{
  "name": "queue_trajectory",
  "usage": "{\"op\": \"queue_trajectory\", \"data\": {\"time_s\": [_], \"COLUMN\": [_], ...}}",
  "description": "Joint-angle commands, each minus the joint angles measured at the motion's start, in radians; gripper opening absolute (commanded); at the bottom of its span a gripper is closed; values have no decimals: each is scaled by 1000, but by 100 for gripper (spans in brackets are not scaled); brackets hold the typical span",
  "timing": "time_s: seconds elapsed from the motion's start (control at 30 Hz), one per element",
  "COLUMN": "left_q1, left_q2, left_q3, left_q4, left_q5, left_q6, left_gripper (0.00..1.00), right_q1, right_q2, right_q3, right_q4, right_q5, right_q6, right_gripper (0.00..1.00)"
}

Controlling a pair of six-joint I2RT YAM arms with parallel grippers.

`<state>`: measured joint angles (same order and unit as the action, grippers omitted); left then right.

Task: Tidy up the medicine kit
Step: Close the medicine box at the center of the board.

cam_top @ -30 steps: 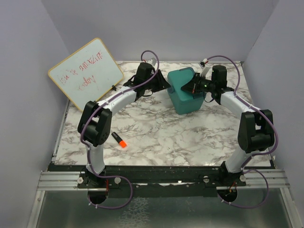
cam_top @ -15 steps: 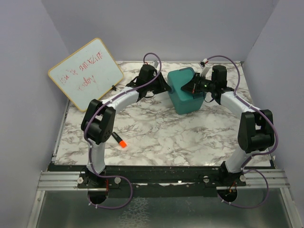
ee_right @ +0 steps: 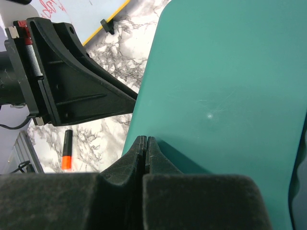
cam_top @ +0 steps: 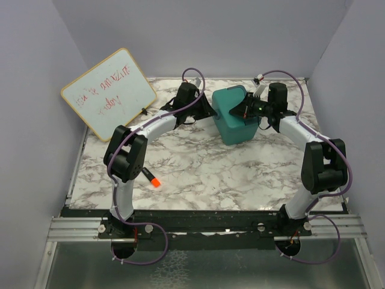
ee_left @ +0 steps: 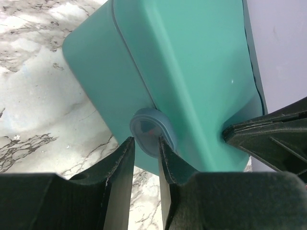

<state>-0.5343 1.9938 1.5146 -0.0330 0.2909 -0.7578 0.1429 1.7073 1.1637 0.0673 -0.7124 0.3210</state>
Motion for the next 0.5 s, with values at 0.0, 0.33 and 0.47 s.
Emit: {"op": "queue_trajectory", "data": {"time_s": [0.0, 0.33, 0.47], "left_q1": [-22, -27, -30], "left_q2": [34, 49, 56], "left_q3": [35, 32, 40], "left_q4": [13, 16, 18], "left_q5": [-16, -26, -25], "left_q6": [-5, -4, -7], "left_gripper": [27, 28, 28], "right_q1": [6, 6, 5], "right_q2": [43, 44, 45], "right_q3": [-50, -50, -48], "right_q4": [-126, -127, -127], "right_q5": [23, 23, 22], "right_q6": [-25, -24, -23], "right_gripper": [0, 0, 1]}}
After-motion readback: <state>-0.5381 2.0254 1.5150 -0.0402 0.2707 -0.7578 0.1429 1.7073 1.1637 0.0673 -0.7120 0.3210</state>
